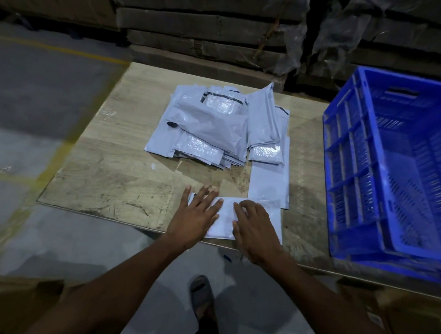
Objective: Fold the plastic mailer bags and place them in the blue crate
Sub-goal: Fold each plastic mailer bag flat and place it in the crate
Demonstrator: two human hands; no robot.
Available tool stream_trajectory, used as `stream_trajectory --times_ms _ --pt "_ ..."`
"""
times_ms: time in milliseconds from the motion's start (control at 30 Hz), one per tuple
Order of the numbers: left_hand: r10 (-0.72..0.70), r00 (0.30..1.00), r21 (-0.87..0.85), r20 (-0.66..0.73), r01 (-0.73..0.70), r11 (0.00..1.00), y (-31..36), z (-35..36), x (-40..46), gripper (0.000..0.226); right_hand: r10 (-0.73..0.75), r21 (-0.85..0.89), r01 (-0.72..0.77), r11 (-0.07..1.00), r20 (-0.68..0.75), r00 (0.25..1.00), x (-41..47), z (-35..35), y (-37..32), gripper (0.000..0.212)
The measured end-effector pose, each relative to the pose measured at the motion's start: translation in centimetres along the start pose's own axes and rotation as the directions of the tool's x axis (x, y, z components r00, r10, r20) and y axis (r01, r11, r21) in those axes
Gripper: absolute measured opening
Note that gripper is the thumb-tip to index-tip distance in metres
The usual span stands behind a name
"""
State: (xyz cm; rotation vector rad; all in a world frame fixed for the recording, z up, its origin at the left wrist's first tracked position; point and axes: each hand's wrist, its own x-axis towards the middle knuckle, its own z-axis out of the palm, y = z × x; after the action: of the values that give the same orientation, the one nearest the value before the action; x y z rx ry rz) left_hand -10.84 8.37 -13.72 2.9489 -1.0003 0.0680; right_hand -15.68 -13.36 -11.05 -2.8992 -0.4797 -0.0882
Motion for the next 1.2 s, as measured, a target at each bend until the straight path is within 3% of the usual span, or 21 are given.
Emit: stream_trajectory --times_ms 133,267,833,1033,1200 --pt "-0.123 0.992 -0.078 0.017 0.124 0.989 1.7 -0.2 -0.8 0.055 -0.008 0.120 -0.004 0.993 0.105 0.994 0.0 0.8 -2.3 0.061" --pt "-0.189 0.978 -0.072 0.087 0.195 0.978 2.6 -0.1 -1.0 0.065 0.047 0.017 -0.049 0.999 0.117 0.992 -0.3 1.3 -2.6 0.059" --pt "-0.208 0.972 -0.104 0.112 0.219 0.970 2.3 0.0 -0.9 0.068 0.211 -0.101 -0.193 0.976 0.219 0.953 -3.3 0.7 3.6 0.077" --pt "-0.271 0.962 -0.339 0.036 0.267 0.902 1.1 -0.2 -1.8 0.065 0.274 -0.114 -0.257 0.960 0.176 0.946 -2.6 -0.2 2.2 0.073" --pt "-0.214 0.977 -0.181 0.021 0.214 0.960 0.9 0.5 -3.6 0.061 0.007 0.011 -0.009 1.000 0.179 0.984 0.6 0.4 -4.3 0.062"
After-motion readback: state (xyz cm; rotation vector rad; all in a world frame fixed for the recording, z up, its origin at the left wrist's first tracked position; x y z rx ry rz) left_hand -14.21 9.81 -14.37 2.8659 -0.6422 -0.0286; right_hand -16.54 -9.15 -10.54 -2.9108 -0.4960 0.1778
